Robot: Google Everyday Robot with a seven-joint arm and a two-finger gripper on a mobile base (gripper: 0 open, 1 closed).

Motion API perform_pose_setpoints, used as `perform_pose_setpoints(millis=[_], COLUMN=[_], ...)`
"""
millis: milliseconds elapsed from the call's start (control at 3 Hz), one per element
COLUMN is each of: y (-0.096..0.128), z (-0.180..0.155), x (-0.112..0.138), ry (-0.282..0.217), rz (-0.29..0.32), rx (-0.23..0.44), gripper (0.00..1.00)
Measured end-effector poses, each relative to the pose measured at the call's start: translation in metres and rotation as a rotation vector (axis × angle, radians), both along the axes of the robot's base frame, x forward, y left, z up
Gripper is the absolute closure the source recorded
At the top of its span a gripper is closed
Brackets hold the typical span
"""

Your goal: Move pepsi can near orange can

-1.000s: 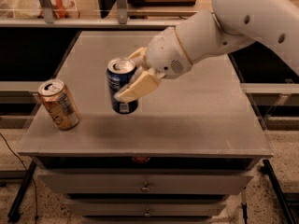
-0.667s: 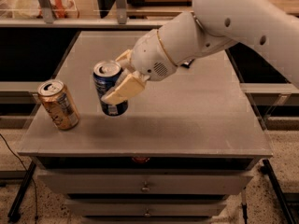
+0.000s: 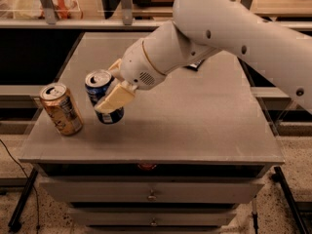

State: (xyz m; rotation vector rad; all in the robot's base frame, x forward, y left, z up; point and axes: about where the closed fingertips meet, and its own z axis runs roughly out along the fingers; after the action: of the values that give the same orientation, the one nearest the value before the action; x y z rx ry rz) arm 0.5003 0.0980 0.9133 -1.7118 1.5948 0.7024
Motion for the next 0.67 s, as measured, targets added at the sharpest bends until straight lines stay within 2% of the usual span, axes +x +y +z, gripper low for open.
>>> perform_pose_setpoints(millis=[667], y=[0.0169], z=[-0.015], x=[0.0058], ry=[0.026], rz=[0.003], rx=[0.017], gripper=[1.0])
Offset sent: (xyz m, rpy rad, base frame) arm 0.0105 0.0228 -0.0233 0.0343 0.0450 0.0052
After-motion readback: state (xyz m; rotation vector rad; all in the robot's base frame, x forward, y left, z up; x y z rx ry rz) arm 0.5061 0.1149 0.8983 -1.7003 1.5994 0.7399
